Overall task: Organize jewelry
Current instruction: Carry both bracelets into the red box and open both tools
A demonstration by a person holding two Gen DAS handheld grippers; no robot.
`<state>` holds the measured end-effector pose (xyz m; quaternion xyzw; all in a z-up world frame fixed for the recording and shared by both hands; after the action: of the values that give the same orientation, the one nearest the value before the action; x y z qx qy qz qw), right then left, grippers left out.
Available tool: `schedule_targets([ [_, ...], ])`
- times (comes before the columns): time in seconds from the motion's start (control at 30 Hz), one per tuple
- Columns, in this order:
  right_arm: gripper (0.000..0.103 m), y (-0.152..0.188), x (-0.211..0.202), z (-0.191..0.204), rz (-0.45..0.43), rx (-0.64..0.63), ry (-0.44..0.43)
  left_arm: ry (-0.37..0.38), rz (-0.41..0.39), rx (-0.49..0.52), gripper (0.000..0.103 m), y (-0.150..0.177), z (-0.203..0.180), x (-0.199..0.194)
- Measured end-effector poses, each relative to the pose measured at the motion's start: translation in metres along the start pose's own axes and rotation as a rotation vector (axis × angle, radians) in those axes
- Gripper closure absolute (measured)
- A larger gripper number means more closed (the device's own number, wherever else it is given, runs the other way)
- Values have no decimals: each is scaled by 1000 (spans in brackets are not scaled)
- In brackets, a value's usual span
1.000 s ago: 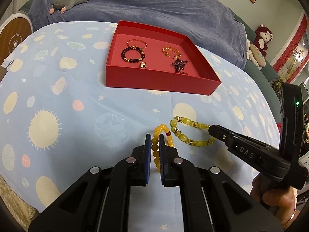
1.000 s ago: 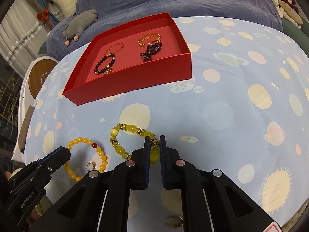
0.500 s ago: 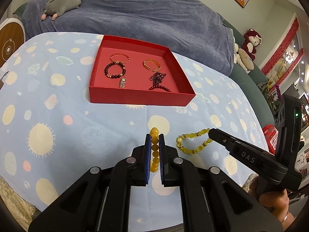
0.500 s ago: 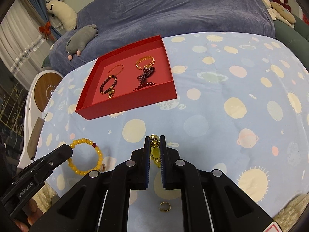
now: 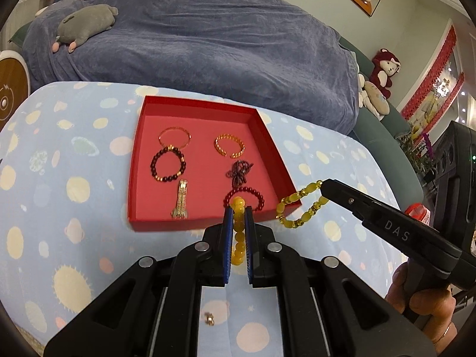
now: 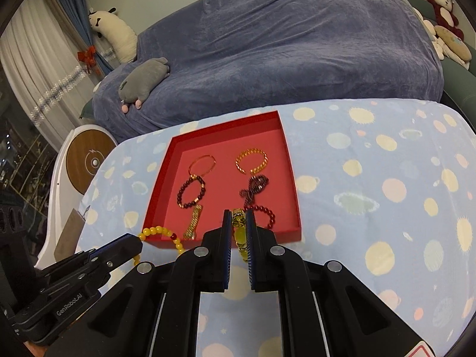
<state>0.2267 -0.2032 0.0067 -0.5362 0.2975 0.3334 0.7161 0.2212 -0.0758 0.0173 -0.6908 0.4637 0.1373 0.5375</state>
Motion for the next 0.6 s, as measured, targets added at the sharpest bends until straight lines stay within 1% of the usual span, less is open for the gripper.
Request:
schedule_targets([
  [0.17, 94, -34, 26, 15, -7, -23, -11, 11, -9, -13, 96, -39, 6, 29],
  [0.3, 94, -53, 54, 19, 2, -27, -8, 18, 1, -20, 96, -58, 12, 56],
  [0.47, 94, -66, 86, 18, 25, -19, -7, 10, 46, -45, 96, -70, 28, 96],
  [0.6, 94, -71, 104, 17, 40, -31, 0, -7, 96, -62, 95, -64, 42, 120],
])
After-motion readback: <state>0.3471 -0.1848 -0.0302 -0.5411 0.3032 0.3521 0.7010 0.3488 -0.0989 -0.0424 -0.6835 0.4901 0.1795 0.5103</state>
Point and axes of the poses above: each gripper's, at about its wrist camera, not at the fingertips, and x roughly the way its jaws point, z to its left, y to its underside, the point moved 9 cm from there along x, roughly the way its jaws point, and after that the axes turned 4 degrees about y, right-handed, at the moved point
